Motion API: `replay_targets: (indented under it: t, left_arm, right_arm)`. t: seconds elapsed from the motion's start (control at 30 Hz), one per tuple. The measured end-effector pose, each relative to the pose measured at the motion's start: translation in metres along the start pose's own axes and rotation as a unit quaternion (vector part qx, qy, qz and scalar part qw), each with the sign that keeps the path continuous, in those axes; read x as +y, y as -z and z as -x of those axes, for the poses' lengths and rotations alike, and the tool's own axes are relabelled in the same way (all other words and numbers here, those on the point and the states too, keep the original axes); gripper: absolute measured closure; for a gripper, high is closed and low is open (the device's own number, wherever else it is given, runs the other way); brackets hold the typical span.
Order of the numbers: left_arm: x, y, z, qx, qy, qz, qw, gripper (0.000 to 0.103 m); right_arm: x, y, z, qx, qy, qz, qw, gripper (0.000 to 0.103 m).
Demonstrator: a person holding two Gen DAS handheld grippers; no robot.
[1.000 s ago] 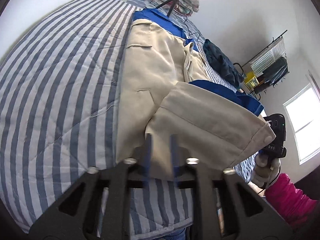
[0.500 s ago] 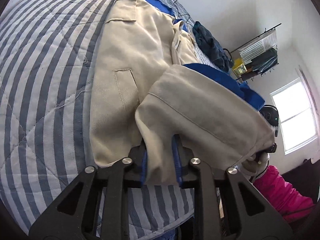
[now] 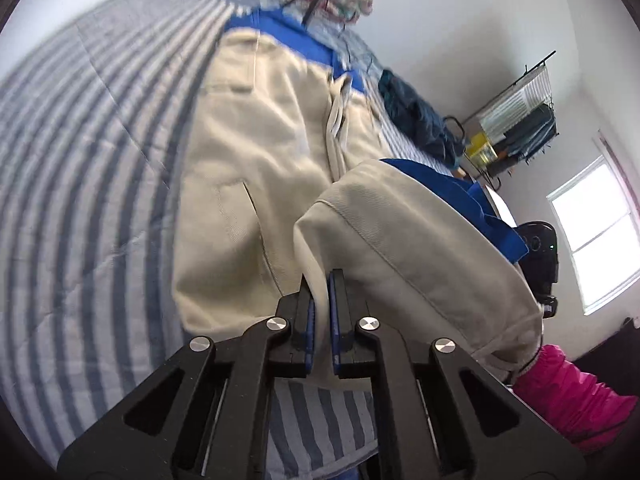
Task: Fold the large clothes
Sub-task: 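Lay the folded hem down over the jacket back with both grippers, then open both grippers and withdraw from the folded hem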
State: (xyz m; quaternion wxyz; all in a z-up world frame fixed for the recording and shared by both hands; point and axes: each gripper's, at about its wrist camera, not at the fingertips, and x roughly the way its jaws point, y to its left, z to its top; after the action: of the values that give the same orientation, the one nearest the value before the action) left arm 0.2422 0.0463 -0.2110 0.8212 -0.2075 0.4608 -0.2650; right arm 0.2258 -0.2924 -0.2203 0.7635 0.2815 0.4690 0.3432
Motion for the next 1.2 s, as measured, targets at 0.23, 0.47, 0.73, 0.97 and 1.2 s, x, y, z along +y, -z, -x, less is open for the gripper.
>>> replay_targets:
  t: [0.23,0.47,0.73,0.97,1.2]
  left_arm:
    - [0.064,0.014,-0.008,0.010,-0.052,0.159,0.9859,0.101]
    - [0.031,0.000,-0.001,-0.007,-0.078,0.070,0.9945,0.100]
    - [0.035,-0.008,-0.006,-0.003,-0.126,0.041,0.9912,0.095]
    - [0.016,-0.011,0.025,-0.053,-0.144,0.019,0.9880,0.089]
    - [-0.029,-0.020,-0.001,-0.058,-0.171,-0.107,0.9777,0.088]
  right_arm:
    - [-0.042,0.009,-0.003,0.002,0.038,-0.124,0.992,0.094]
    - [-0.031,0.014,0.005,0.010,0.020,-0.112,0.993,0.067]
    - [-0.024,0.007,-0.003,0.039,0.105,-0.057,0.992,0.075]
    - [0.028,-0.007,0.027,-0.027,0.206,0.064,0.976,0.068]
    - [0.061,-0.009,0.004,-0.044,0.243,0.164,0.955,0.073]
